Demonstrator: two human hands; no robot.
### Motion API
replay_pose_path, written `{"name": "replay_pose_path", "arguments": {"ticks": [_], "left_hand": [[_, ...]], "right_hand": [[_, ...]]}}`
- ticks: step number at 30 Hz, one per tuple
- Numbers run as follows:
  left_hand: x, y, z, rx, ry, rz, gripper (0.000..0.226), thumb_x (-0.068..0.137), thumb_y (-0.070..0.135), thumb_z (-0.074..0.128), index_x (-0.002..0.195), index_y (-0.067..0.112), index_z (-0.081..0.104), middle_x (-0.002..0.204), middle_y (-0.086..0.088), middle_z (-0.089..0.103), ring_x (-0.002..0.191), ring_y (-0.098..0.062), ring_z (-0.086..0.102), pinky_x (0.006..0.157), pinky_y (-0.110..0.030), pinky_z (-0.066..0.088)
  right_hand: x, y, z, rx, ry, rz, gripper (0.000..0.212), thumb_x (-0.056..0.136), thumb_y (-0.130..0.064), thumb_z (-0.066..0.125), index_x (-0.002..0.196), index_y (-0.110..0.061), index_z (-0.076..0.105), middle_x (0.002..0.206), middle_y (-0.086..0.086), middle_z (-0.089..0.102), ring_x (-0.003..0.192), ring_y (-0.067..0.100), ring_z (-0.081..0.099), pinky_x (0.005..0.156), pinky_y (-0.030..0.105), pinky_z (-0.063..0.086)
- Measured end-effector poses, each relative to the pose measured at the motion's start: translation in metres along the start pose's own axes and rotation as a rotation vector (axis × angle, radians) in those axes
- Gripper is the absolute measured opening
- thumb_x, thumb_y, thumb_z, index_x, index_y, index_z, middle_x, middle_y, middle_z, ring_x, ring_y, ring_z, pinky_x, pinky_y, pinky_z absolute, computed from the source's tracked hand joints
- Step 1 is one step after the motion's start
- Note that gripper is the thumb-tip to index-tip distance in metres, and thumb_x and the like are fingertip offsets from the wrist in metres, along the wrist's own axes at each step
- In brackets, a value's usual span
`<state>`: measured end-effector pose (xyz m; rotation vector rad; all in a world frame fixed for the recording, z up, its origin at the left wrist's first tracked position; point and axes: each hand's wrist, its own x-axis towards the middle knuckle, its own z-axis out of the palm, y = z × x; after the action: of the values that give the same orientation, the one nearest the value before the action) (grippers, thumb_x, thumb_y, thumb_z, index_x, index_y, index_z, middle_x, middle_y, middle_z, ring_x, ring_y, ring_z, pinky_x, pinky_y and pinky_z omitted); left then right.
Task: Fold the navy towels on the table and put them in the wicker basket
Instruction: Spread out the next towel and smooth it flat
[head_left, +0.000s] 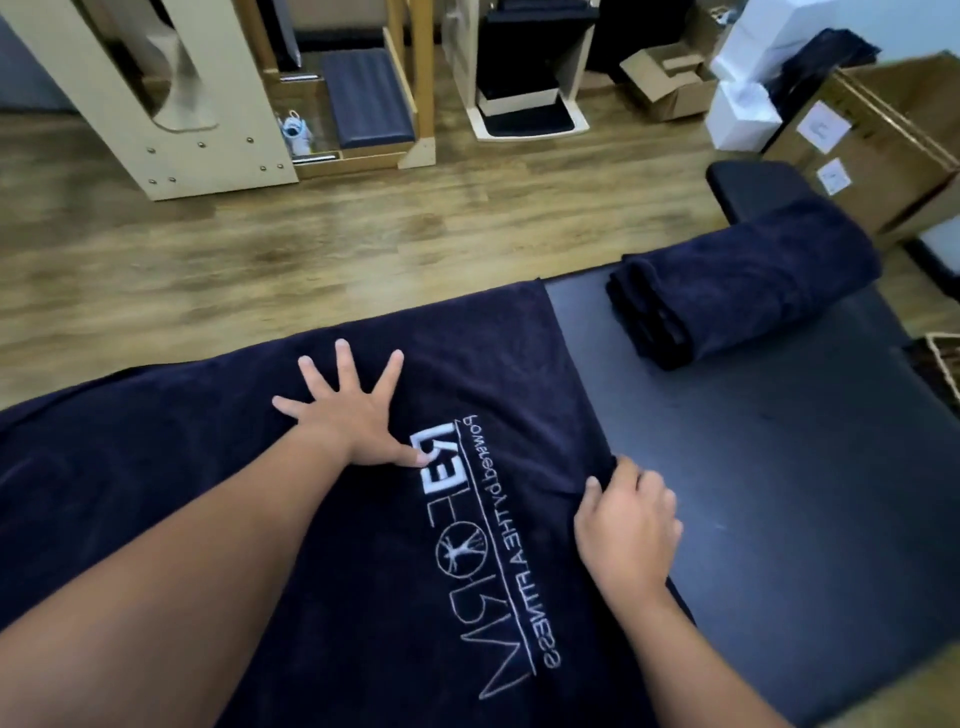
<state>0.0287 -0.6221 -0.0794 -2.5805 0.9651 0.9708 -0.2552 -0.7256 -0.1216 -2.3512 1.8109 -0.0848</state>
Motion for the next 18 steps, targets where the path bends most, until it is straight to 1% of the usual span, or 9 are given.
{"name": "replay_pose_path", "arguments": {"ticks": [3,5,6,8,10,12,14,16,18], "left_hand": [[-0.008,0.007,0.001,0.085,0.062,0.000,0.138,0.059,0.092,0.063,0.150,0.043,-0.029,0.159,-0.014,-0.039,0.147,-0.054,-0.018,0.112,-0.076,0.006],[-0.017,0.016,0.007,0.166,0.145,0.019,0.129,0.071,0.085,0.061,0.156,0.033,-0.020,0.163,-0.018,-0.026,0.151,-0.049,-0.007,0.113,-0.071,0.013],[-0.023,0.022,0.011,0.208,0.204,0.046,0.120,0.078,0.079,0.060,0.159,0.028,-0.010,0.165,-0.022,-0.014,0.151,-0.047,0.004,0.113,-0.068,0.021],[-0.038,0.037,0.020,0.264,0.372,0.162,0.084,0.089,0.065,0.057,0.154,0.021,0.025,0.154,-0.020,0.025,0.137,-0.039,0.035,0.106,-0.057,0.039],[-0.051,0.055,0.033,0.209,0.440,0.323,0.060,0.094,0.058,0.053,0.140,0.020,0.045,0.135,-0.010,0.043,0.123,-0.030,0.045,0.097,-0.050,0.046],[-0.063,0.077,0.049,0.156,0.302,0.419,0.078,0.086,0.072,0.051,0.149,0.029,0.034,0.145,-0.012,0.037,0.133,-0.033,0.037,0.102,-0.054,0.044],[-0.070,0.099,0.062,0.222,0.133,0.415,0.104,0.073,0.088,0.050,0.157,0.044,0.007,0.164,-0.021,0.002,0.148,-0.048,0.009,0.110,-0.068,0.026],[-0.070,0.114,0.072,0.277,0.048,0.377,0.119,0.066,0.093,0.053,0.153,0.052,-0.016,0.160,-0.022,-0.031,0.145,-0.058,-0.019,0.109,-0.078,0.011],[-0.067,0.123,0.073,0.294,0.045,0.350,0.126,0.062,0.092,0.059,0.147,0.055,-0.027,0.155,-0.023,-0.040,0.140,-0.062,-0.027,0.105,-0.083,0.009]], "right_hand": [[-0.005,0.014,-0.009,-0.007,-0.055,-0.020,0.035,0.093,-0.030,0.062,0.123,-0.012,0.060,0.105,0.009,0.064,0.101,0.036,0.055,0.080,0.048,0.044],[-0.006,0.023,-0.012,0.007,-0.077,-0.038,0.027,0.095,-0.029,0.060,0.116,-0.013,0.061,0.103,0.008,0.064,0.102,0.035,0.054,0.081,0.047,0.043],[-0.004,0.027,-0.013,0.023,-0.077,-0.052,0.021,0.095,-0.026,0.060,0.110,-0.011,0.061,0.102,0.010,0.063,0.100,0.037,0.055,0.080,0.047,0.043],[0.008,0.034,-0.014,0.104,-0.080,-0.056,0.013,0.097,-0.021,0.058,0.103,-0.009,0.059,0.104,0.013,0.057,0.093,0.041,0.058,0.074,0.045,0.045],[0.025,0.038,-0.022,0.225,-0.066,-0.032,0.009,0.098,-0.018,0.055,0.103,-0.010,0.057,0.107,0.013,0.052,0.087,0.042,0.059,0.073,0.045,0.046],[0.036,0.044,-0.029,0.290,-0.061,-0.024,0.012,0.098,-0.019,0.057,0.108,-0.012,0.059,0.110,0.011,0.052,0.089,0.040,0.059,0.076,0.043,0.046],[0.026,0.055,-0.034,0.263,-0.115,-0.042,0.020,0.097,-0.026,0.060,0.113,-0.013,0.058,0.111,0.010,0.055,0.095,0.038,0.060,0.080,0.043,0.047],[-0.002,0.074,-0.033,0.232,-0.146,-0.066,0.024,0.096,-0.031,0.060,0.109,-0.013,0.056,0.106,0.012,0.061,0.098,0.039,0.060,0.080,0.045,0.049],[-0.040,0.096,-0.029,0.184,-0.147,-0.098,0.026,0.092,-0.035,0.061,0.109,-0.015,0.056,0.098,0.010,0.067,0.095,0.038,0.063,0.079,0.045,0.049]]}}
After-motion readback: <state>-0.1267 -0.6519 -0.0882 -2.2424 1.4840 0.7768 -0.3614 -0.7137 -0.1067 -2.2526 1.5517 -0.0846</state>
